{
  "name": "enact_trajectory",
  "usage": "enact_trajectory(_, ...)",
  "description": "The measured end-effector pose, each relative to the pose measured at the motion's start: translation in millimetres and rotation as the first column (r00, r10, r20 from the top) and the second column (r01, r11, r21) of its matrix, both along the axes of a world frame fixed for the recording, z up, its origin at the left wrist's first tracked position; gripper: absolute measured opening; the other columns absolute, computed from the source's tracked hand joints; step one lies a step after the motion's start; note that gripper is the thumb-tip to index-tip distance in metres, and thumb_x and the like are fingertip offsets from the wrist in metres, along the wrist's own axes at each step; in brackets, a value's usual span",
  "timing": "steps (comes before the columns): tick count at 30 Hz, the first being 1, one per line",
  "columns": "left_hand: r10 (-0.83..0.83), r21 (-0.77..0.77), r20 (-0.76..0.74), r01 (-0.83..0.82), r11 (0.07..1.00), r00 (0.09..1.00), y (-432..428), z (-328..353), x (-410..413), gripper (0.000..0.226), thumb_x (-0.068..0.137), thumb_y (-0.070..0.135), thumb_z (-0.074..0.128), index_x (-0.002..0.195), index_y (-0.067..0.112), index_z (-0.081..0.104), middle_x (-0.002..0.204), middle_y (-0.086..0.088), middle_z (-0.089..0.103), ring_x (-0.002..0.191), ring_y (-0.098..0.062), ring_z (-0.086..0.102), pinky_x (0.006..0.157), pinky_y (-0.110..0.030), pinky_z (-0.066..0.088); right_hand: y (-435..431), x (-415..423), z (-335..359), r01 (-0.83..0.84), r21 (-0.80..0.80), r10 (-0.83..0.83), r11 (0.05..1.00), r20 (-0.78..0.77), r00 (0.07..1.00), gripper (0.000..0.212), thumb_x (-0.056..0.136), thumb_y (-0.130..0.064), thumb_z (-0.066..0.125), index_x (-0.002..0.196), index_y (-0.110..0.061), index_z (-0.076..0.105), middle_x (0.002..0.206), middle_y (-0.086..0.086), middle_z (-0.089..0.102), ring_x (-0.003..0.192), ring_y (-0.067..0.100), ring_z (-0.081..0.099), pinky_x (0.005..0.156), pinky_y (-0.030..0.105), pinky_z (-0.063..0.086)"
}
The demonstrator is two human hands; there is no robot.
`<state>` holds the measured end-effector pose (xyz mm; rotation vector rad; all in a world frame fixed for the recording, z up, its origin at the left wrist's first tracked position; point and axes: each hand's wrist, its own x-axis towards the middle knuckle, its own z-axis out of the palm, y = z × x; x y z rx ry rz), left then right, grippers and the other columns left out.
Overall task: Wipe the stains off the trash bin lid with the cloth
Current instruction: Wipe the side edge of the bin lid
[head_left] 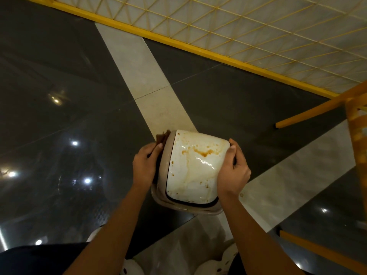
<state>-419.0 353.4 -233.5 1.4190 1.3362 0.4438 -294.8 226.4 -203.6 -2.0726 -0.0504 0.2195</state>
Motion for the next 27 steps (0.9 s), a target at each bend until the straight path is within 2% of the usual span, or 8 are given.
enact_trajectory(5, 0.214, -0.055, -0.031, -0.215, 0.975, 0.976, -61, -3, -42, 0.029, 0.088, 0.02, 0.059, 0.115, 0.009, 0.064, 0.117, -0.007, 0.06, 0.107, -0.02, 0.056, 0.098, -0.037, 0.044, -1, 0, 0, -0.013, -0.008, 0.013, 1.0, 0.025, 1.0, 0.03, 0.097, -0.034, 0.041, 0.12, -0.028, 0.06, 0.112, -0.002, 0.066, 0.094, 0.021, 0.064, 0.076, 0.031, 0.053)
enact_trajectory(8, 0.198, -0.031, -0.033, -0.199, 0.979, 0.98, -49, -6, -33, 0.029, 0.088, 0.02, 0.059, 0.114, 0.009, 0.064, 0.118, -0.008, 0.06, 0.107, -0.019, 0.055, 0.096, -0.033, 0.043, -1, 0, 1, -0.023, -0.006, 0.023, 1.0, 0.046, 0.999, 0.033, 0.095, -0.039, 0.04, 0.119, -0.029, 0.06, 0.111, -0.003, 0.066, 0.093, 0.022, 0.064, 0.076, 0.033, 0.053)
enact_trajectory(12, 0.134, -0.017, -0.016, -0.134, 0.991, 0.991, -20, -3, -9, 0.03, 0.089, 0.022, 0.059, 0.116, 0.009, 0.064, 0.119, -0.004, 0.057, 0.104, -0.012, 0.051, 0.091, -0.024, 0.038, -1, 1, 0, -0.015, -0.011, 0.016, 1.0, 0.028, 0.999, 0.03, 0.097, -0.033, 0.041, 0.119, -0.027, 0.061, 0.111, -0.003, 0.066, 0.092, 0.02, 0.064, 0.07, 0.02, 0.048)
enact_trajectory(16, 0.154, -0.021, -0.025, -0.154, 0.988, 0.988, -40, -9, -29, 0.029, 0.089, 0.024, 0.059, 0.115, 0.013, 0.064, 0.118, -0.005, 0.059, 0.111, -0.021, 0.054, 0.1, -0.04, 0.042, -1, 0, -1, 0.0, -0.002, 0.0, 1.0, 0.012, 1.0, 0.029, 0.097, -0.036, 0.041, 0.118, -0.031, 0.06, 0.11, -0.005, 0.066, 0.094, 0.015, 0.063, 0.078, 0.036, 0.056)
enact_trajectory(18, 0.189, -0.035, -0.028, -0.189, 0.981, 0.982, -53, -10, -41, 0.028, 0.088, 0.022, 0.059, 0.115, 0.013, 0.064, 0.114, -0.001, 0.059, 0.108, -0.021, 0.056, 0.099, -0.044, 0.044, 0, 0, -1, 0.006, 0.001, -0.006, 1.0, 0.015, 1.0, 0.029, 0.097, -0.035, 0.041, 0.118, -0.031, 0.061, 0.111, -0.006, 0.066, 0.096, 0.014, 0.063, 0.081, 0.037, 0.055)
enact_trajectory(20, 0.187, -0.02, -0.016, -0.188, 0.982, 0.982, -52, -7, -40, 0.027, 0.088, 0.02, 0.059, 0.114, 0.013, 0.064, 0.109, -0.002, 0.06, 0.104, -0.02, 0.057, 0.095, -0.038, 0.045, 0, 0, -1, -0.001, -0.001, 0.001, 1.0, 0.018, 1.0, 0.03, 0.097, -0.034, 0.041, 0.119, -0.03, 0.061, 0.114, -0.008, 0.064, 0.098, 0.011, 0.061, 0.082, 0.032, 0.054)
enact_trajectory(23, 0.089, 0.028, -0.026, -0.088, 0.996, 0.996, -30, -6, -25, 0.025, 0.089, 0.021, 0.059, 0.111, 0.012, 0.066, 0.108, -0.008, 0.063, 0.099, -0.018, 0.058, 0.09, -0.03, 0.044, -1, 1, -1, -0.013, 0.0, 0.013, 1.0, 0.015, 1.0, 0.03, 0.097, -0.034, 0.041, 0.119, -0.029, 0.06, 0.114, -0.007, 0.064, 0.098, 0.009, 0.06, 0.081, 0.027, 0.052)
enact_trajectory(27, -0.048, 0.05, -0.034, 0.049, 0.998, 0.998, 14, -1, 12, 0.028, 0.091, 0.024, 0.056, 0.114, 0.01, 0.065, 0.111, -0.011, 0.064, 0.097, -0.014, 0.056, 0.08, -0.021, 0.041, -1, 0, -1, -0.008, -0.003, 0.008, 1.0, 0.018, 1.0, 0.029, 0.096, -0.036, 0.041, 0.118, -0.032, 0.06, 0.114, -0.007, 0.064, 0.1, 0.011, 0.061, 0.085, 0.037, 0.054)
